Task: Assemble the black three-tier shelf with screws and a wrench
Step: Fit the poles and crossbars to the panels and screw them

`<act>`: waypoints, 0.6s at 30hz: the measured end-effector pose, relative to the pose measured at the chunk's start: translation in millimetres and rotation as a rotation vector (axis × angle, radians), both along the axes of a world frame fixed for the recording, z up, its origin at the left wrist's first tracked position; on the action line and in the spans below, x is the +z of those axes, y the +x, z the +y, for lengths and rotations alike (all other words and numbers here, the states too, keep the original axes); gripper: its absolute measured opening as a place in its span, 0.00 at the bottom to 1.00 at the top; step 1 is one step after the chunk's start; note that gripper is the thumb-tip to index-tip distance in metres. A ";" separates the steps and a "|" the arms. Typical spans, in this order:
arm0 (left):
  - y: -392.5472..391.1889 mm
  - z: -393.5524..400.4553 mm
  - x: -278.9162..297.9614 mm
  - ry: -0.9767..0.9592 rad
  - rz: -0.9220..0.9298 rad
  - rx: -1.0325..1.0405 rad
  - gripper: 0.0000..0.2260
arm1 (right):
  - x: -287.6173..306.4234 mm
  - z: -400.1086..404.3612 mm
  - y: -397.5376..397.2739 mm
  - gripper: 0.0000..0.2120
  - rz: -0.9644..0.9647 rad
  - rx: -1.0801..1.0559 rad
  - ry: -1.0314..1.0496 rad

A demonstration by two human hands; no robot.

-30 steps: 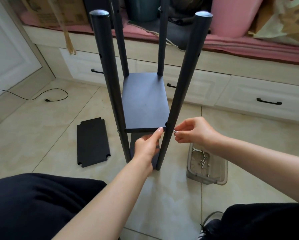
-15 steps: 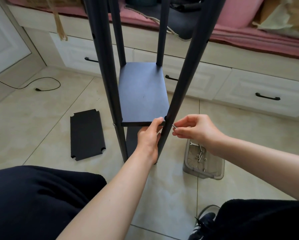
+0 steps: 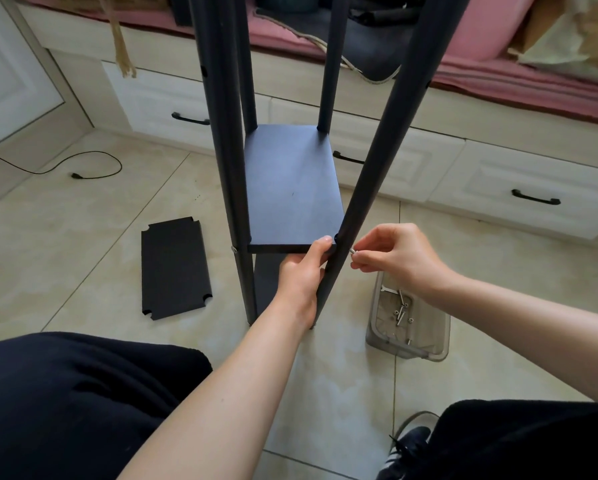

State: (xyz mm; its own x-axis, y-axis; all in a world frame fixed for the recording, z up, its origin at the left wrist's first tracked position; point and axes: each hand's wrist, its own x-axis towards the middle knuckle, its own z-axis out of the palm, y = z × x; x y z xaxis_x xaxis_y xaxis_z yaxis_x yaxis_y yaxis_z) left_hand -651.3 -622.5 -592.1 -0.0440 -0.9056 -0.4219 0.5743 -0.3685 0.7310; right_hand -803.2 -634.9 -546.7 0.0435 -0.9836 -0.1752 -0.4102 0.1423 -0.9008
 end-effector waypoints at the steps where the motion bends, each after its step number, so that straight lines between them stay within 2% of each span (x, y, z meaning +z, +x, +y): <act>1: 0.2 0.0 -0.1 -0.003 -0.004 -0.002 0.10 | 0.1 -0.8 0.0 0.06 0.030 0.015 -0.021; 18: 0.0 0.0 -3.6 -0.011 -0.056 -0.006 0.10 | 9.2 -7.9 -4.0 0.07 0.241 0.147 -0.112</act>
State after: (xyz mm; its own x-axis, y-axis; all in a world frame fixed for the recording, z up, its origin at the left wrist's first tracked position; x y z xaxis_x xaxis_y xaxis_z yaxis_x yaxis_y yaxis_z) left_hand -651.3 -622.5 -595.7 -0.0267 -0.9100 -0.4139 0.5304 -0.3638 0.7657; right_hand -807.3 -642.8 -537.5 0.1575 -0.9835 -0.0886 -0.6231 -0.0294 -0.7816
